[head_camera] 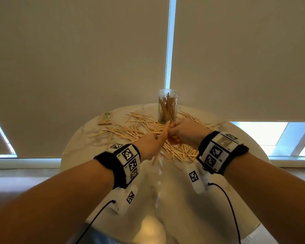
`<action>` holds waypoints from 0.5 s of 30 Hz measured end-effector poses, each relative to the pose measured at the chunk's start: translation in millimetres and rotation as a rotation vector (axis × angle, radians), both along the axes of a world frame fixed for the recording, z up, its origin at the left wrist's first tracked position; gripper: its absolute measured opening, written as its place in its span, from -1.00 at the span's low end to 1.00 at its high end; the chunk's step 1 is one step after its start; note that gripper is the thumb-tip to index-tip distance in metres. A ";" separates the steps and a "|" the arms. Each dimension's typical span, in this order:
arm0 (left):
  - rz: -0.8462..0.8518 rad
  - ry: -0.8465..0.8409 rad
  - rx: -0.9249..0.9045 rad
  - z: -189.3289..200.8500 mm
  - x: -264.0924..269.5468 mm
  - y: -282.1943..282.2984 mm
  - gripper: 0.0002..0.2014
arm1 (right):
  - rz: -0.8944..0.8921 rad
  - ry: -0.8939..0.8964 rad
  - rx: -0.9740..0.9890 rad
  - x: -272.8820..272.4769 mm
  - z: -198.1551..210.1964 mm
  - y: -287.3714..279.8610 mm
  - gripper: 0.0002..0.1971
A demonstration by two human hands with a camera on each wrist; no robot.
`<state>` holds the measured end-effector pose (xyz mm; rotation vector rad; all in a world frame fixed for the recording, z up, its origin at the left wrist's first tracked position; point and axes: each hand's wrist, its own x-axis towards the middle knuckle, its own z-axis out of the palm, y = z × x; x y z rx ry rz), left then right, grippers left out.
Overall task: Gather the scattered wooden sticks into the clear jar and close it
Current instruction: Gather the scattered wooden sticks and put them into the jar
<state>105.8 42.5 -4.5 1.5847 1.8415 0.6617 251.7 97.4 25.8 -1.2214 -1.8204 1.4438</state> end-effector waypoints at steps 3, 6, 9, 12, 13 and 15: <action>-0.008 0.021 0.060 -5.8 2.0 7.2 -0.60 | 0.020 0.047 -0.039 5.9 1.8 0.0 -0.90; 0.031 -0.062 0.067 -10.6 0.0 13.1 -0.71 | -0.054 -0.015 -0.035 29.0 5.3 7.5 -0.87; 0.090 -0.287 0.030 -12.6 0.3 18.1 -0.80 | -0.253 -0.217 0.000 64.7 4.2 23.7 -0.83; 0.180 -0.406 0.029 -8.3 -1.8 21.1 -0.81 | -0.356 -0.445 -0.034 101.9 -4.4 35.8 -0.81; 0.198 -0.393 0.067 -5.1 -3.2 21.9 -0.80 | -0.367 -0.551 -0.037 110.5 -9.4 38.5 -0.80; 0.154 -0.391 0.021 -9.0 18.5 41.2 -0.79 | -0.458 -0.780 -0.003 149.3 -9.6 36.6 -0.75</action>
